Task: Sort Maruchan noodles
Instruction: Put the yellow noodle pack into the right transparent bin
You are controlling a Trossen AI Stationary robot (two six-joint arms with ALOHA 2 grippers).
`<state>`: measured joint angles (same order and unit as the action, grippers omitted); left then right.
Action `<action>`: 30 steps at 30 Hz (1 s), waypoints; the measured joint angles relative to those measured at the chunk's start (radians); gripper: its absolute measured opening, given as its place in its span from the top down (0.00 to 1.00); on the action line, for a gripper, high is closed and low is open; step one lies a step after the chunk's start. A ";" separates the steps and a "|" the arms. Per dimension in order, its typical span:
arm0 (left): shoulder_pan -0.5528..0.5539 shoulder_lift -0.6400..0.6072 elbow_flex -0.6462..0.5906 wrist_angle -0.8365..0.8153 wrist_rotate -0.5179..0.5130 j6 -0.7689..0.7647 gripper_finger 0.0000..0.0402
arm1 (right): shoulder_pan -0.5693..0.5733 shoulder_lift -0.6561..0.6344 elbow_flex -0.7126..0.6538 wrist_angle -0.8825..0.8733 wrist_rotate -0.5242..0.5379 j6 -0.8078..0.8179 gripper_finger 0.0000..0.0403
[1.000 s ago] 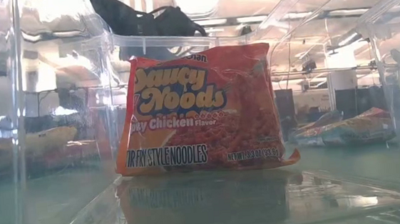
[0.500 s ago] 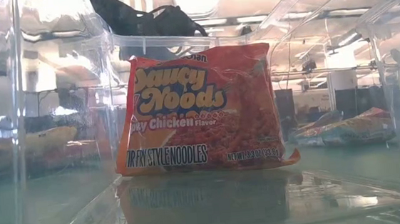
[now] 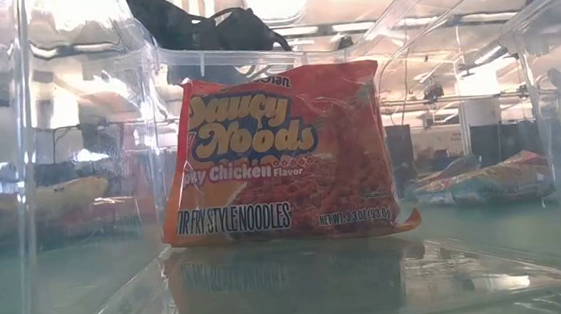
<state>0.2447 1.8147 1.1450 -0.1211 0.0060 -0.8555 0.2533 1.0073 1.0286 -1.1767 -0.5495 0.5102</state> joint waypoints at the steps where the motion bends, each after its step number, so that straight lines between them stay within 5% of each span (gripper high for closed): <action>1: 0.000 0.000 0.000 0.000 0.000 0.000 0.42 | 0.014 0.005 -0.006 0.000 0.000 -0.006 0.71; 16: 0.000 0.000 0.000 0.001 0.000 0.000 0.42 | 0.089 0.134 -0.032 0.065 0.002 -0.157 0.71; 30: -0.007 0.000 -0.001 -0.013 0.003 0.000 0.42 | 0.090 0.171 0.002 0.039 -0.003 -0.150 0.53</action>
<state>0.2376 1.8145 1.1442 -0.1337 0.0086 -0.8551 0.3428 1.1786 1.0306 -1.1372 -0.5524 0.3597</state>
